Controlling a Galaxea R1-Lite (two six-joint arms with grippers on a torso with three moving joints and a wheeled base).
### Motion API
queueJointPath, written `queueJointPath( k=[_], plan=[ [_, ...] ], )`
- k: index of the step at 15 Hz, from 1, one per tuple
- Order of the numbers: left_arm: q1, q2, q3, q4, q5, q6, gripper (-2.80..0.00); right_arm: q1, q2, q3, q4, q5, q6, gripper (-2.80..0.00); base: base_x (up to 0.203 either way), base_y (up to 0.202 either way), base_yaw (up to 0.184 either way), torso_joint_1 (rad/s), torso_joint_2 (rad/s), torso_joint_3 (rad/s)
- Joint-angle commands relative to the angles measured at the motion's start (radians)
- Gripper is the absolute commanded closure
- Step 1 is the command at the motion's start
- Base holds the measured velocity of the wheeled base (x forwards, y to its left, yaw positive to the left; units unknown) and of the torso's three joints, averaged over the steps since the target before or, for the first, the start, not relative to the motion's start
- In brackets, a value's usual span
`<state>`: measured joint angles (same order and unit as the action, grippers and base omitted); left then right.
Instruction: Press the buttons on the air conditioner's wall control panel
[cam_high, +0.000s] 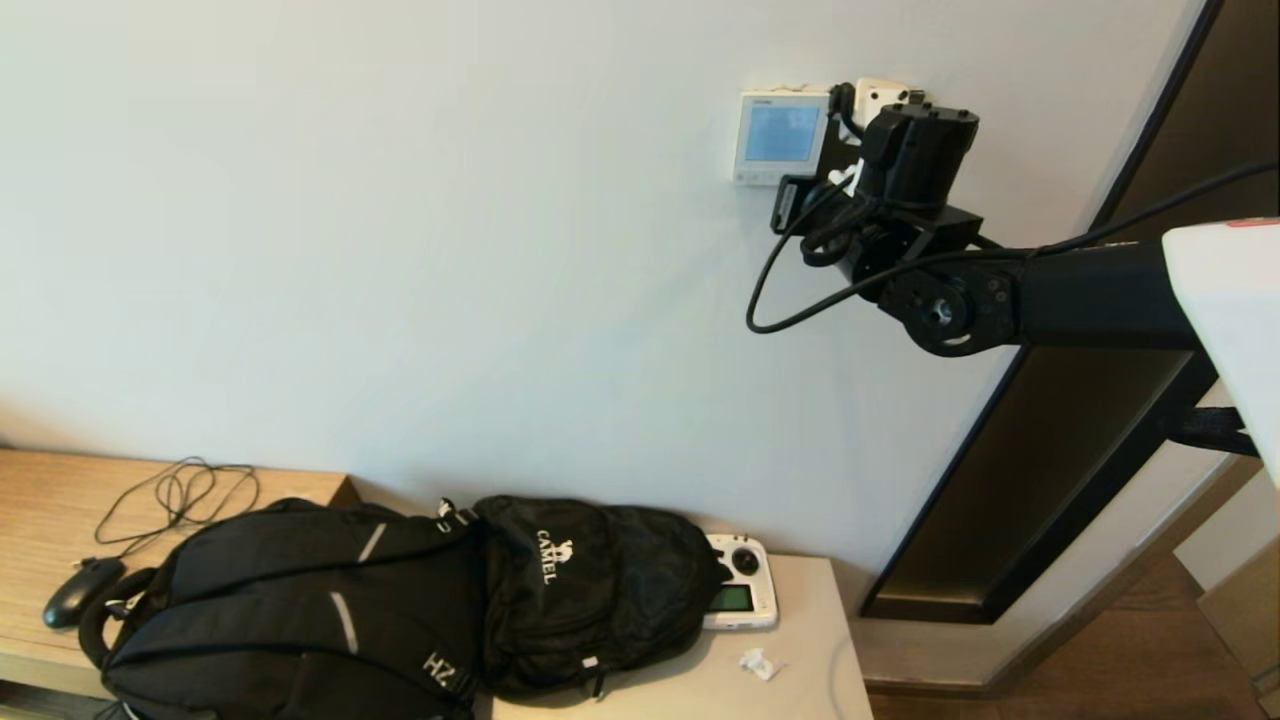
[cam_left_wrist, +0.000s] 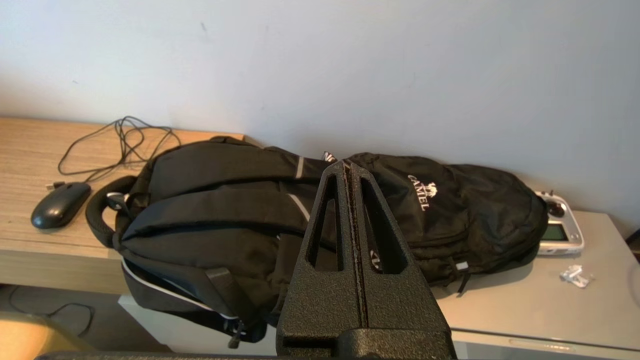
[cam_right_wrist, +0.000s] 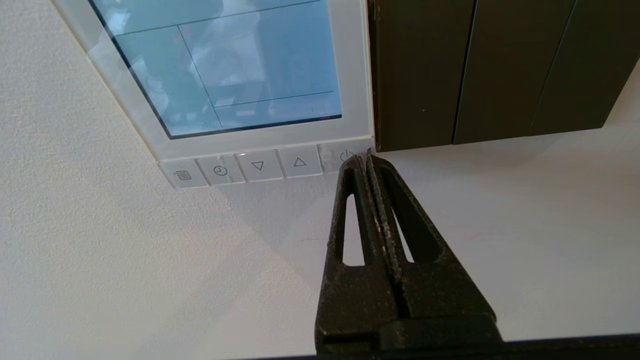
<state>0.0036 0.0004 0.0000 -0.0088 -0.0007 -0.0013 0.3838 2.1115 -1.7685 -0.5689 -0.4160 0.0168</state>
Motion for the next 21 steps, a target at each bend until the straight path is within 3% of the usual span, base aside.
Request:
queueJointPath(
  k=[1, 10, 13, 18, 21],
  plan=[
    [-0.001, 0.000, 0.000, 0.000, -0.001, 0.000, 0.00, 0.000, 0.000, 0.000, -0.003, -0.002, 0.000, 0.00, 0.000, 0.000, 0.000, 0.000, 0.00, 0.000],
    [-0.001, 0.000, 0.000, 0.000, -0.001, 0.000, 0.00, 0.045, -0.209, 0.198, -0.002, 0.008, 0.001, 0.00, 0.000, 0.000, 0.000, 0.000, 0.00, 0.000],
    [-0.001, 0.000, 0.000, 0.000, 0.000, 0.000, 0.00, 0.092, -0.346, 0.329, 0.004, 0.012, -0.012, 0.00, 0.000, 0.000, 0.000, 0.000, 0.00, 0.000],
    [0.001, 0.000, 0.000, 0.000, 0.001, 0.000, 0.00, 0.092, -0.634, 0.628, 0.040, 0.011, -0.020, 0.00, 0.000, 0.000, 0.000, 0.000, 0.00, 0.000],
    [-0.001, 0.000, 0.000, 0.000, -0.001, 0.000, 0.00, 0.072, -0.861, 0.745, 0.181, 0.033, -0.023, 0.00, 0.000, 0.000, 0.000, 0.000, 0.00, 0.000]
  ],
)
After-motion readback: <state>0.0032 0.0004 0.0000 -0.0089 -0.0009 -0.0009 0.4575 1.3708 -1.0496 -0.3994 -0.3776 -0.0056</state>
